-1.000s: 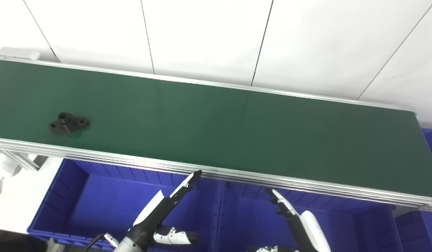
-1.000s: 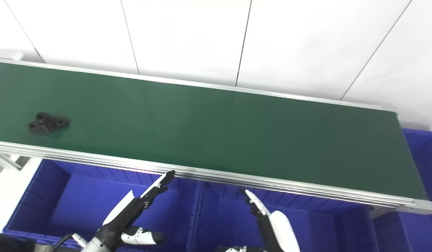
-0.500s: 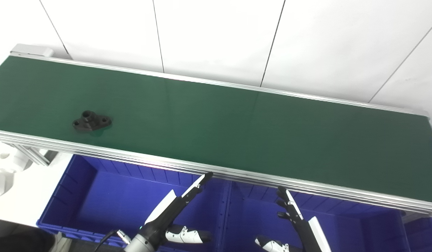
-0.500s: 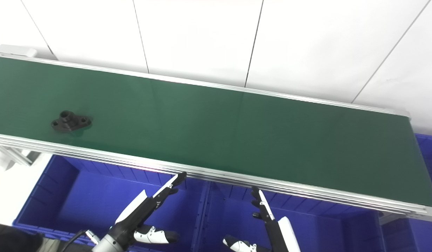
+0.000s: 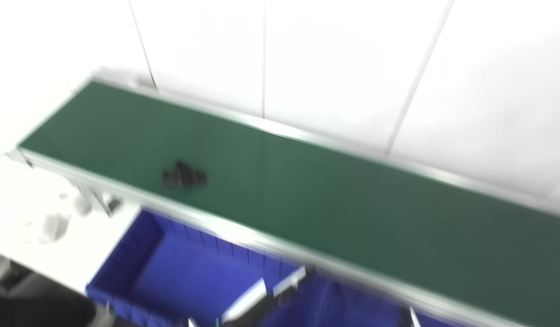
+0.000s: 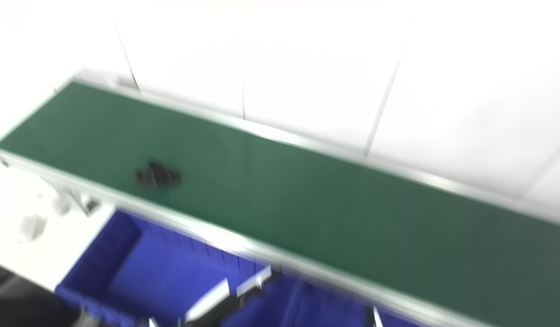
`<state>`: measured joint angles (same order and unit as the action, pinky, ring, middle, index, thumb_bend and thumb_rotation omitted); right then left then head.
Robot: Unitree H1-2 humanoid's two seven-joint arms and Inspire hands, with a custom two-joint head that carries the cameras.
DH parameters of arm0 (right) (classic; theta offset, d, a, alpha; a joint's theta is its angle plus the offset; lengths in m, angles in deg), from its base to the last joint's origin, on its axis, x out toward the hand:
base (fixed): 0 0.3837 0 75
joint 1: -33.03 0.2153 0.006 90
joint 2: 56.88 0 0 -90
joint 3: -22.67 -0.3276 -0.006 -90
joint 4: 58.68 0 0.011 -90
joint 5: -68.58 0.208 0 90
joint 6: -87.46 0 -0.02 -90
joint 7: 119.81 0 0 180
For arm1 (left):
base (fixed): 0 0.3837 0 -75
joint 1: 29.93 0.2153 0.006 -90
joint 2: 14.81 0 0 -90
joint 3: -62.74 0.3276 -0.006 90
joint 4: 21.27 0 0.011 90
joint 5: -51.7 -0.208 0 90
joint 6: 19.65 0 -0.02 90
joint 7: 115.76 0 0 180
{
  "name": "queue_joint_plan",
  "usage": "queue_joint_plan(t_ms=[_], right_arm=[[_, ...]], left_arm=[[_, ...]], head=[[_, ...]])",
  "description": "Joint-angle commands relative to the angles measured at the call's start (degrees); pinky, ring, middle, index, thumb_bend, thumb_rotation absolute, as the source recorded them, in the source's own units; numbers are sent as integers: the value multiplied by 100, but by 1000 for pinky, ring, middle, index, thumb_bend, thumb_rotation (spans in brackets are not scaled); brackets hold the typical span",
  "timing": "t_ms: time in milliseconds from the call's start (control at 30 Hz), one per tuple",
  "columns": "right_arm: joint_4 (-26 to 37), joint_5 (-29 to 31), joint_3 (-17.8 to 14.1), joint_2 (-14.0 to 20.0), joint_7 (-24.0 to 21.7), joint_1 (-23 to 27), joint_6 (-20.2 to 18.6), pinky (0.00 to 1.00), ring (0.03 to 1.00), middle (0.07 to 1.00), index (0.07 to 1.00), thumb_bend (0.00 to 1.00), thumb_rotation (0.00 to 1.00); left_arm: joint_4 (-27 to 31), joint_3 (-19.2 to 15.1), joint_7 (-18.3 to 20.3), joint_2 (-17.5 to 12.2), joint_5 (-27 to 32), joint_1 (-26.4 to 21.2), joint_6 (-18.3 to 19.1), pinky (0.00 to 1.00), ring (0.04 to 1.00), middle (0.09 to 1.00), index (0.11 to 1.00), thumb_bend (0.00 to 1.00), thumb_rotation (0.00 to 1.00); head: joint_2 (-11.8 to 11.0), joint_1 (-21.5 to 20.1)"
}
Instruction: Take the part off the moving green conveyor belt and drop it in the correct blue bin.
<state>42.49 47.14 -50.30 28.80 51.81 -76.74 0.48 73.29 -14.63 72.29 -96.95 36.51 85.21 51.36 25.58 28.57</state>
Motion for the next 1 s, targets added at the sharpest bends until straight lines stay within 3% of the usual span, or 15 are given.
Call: queue_joint_plan(t_ms=[0, 267, 433, 600, 700, 833, 967], right_arm=[[44, 117, -10, -12, 51, 57, 290, 877, 958, 978, 1000, 606, 637], [-43, 180, -29, -11, 146, 56, 465, 890, 965, 979, 1000, 568, 584], [-193, 210, -119, -36, 382, 93, 944, 856, 929, 953, 999, 578, 528], [-302, 297, -254, -69, 697, 182, 1755, 805, 901, 927, 966, 572, 455], [-208, 411, -360, -76, 799, 266, 2080, 788, 867, 900, 935, 582, 356], [237, 469, -508, -67, 714, 406, 1887, 695, 832, 890, 919, 601, 348], [617, 631, -584, -25, 492, 817, 1602, 741, 851, 896, 924, 591, 365]], left_arm=[[60, -5, -129, 5, -5, -29, -215, 909, 986, 1000, 979, 775, 668], [-14, 19, -122, 2, 86, -75, -263, 908, 989, 1000, 976, 765, 636], [-88, 32, -161, 53, 86, -120, -288, 903, 986, 1000, 971, 772, 626], [-196, 62, -226, 64, 2, -190, -402, 890, 979, 1000, 969, 761, 609], [-225, 73, -235, 49, -27, -202, -410, 862, 969, 1000, 971, 773, 623], [-285, 89, -221, 51, 64, -228, -403, 859, 970, 1000, 971, 786, 623], [-292, 87, -238, 25, -7, -243, -402, 850, 968, 1000, 975, 794, 635]], head=[[-3, -4], [-67, -93], [-72, -52], [-85, -4], [-74, -30], [-45, -146], [88, -600]])
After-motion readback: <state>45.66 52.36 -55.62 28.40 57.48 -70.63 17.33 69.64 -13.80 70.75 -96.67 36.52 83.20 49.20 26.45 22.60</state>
